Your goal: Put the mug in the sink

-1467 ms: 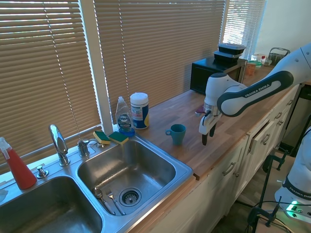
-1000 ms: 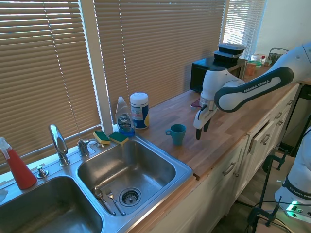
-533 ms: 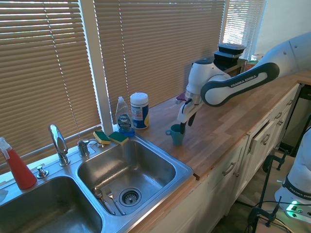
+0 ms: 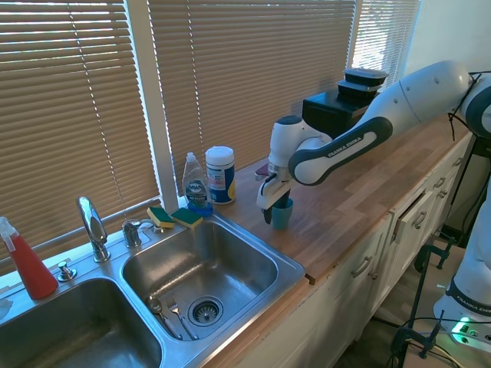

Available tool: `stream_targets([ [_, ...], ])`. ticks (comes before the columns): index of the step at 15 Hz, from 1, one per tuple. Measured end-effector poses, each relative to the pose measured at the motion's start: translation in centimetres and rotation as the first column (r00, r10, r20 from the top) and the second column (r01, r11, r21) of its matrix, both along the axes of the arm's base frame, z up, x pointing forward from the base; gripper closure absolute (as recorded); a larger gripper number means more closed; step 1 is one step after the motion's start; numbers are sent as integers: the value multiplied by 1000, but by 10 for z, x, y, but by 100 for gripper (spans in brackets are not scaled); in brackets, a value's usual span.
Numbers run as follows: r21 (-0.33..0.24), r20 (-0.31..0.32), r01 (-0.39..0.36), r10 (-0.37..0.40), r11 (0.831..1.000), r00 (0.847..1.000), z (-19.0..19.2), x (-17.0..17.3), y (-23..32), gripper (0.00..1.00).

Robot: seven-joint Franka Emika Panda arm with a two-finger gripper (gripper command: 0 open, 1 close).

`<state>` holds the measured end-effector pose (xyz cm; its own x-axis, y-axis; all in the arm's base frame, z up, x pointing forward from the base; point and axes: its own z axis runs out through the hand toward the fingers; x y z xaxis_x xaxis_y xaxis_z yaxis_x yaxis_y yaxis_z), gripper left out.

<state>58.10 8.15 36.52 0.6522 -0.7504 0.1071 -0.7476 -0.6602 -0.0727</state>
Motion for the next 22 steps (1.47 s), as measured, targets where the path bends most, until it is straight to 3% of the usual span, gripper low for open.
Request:
stream_targets([
  [6, -3, -29, -5, 5, 1000, 1000, -19, 3, 5, 100],
  [22, 2, -12, 11, -11, 1000, 1000, -10, 4, 1, 100],
])
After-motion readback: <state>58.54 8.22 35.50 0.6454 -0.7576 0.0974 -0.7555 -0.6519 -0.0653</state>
